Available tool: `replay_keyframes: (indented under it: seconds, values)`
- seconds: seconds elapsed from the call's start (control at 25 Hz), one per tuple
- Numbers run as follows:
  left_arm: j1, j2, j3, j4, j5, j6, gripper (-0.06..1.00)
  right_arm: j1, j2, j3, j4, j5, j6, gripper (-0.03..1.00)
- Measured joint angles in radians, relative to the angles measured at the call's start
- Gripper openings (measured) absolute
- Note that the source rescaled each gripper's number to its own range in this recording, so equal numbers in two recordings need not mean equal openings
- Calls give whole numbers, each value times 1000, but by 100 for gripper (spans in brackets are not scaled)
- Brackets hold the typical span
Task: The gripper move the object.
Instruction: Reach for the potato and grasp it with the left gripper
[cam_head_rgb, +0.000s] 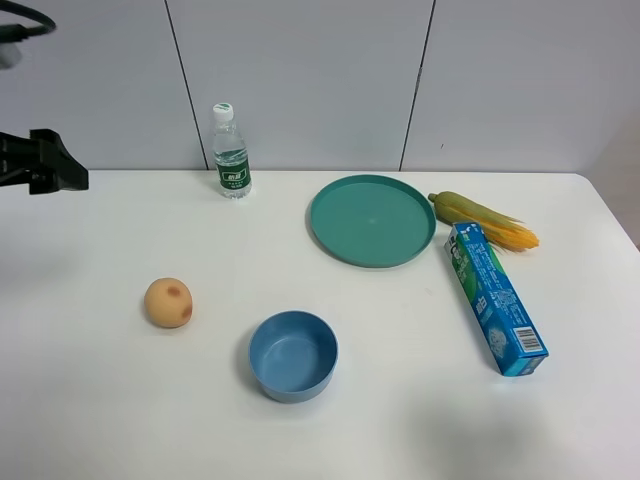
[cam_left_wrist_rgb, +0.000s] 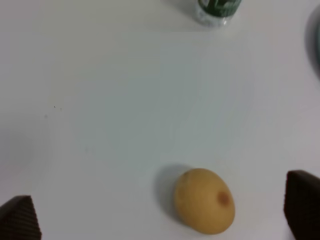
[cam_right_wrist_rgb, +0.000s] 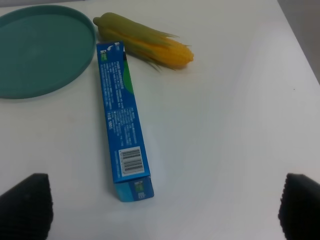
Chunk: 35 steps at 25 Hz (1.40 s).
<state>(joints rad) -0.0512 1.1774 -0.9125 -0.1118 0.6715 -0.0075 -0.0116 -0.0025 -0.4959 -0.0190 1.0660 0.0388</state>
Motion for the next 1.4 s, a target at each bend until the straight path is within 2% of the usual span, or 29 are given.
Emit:
replay_keyframes:
  seconds: [0.16, 0.32, 0.76, 1.04, 1.24, 1.4]
  values:
    - [-3, 103, 0, -1, -12, 33, 100, 0, 0, 0, 0, 0, 0, 100]
    - [-42, 178, 0, -1, -37, 68, 100, 0, 0, 0, 0, 0, 0, 100]
    - [-140, 382, -1, -2, -63, 70, 100, 0, 0, 0, 0, 0, 0, 100]
    - [-146, 515, -1, -11, -76, 71, 100, 0, 0, 0, 0, 0, 0, 100]
    - [-146, 576, -1, -75, -107, 84, 100, 0, 0, 0, 0, 0, 0, 100]
    - [-146, 614, -1, -91, -134, 102, 100, 0, 0, 0, 0, 0, 0, 100]
